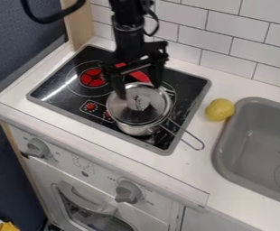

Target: Take the lid to the upper left side of the burner

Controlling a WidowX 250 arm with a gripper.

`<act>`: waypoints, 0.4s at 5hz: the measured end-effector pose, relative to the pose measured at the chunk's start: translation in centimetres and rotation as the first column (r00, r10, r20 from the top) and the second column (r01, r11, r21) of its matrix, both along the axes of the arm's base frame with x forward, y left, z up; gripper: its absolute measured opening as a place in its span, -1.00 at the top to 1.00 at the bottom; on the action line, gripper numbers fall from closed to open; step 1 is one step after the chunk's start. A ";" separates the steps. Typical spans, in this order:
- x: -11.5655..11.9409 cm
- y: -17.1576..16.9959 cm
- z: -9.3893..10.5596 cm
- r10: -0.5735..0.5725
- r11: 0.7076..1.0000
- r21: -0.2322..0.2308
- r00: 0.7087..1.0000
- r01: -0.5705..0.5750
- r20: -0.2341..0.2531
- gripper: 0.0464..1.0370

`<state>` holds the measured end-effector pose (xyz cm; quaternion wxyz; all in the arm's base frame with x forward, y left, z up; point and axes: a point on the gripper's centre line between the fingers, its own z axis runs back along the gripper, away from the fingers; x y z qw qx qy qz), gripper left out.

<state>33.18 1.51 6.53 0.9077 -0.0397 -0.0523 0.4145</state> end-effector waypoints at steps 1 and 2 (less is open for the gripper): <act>0.0 -1.0 -1.3 -0.027 1.000 0.009 0.999 0.027 -0.018 -0.93; -0.1 -0.8 -2.1 -0.012 1.000 0.020 0.999 0.013 -0.047 -0.82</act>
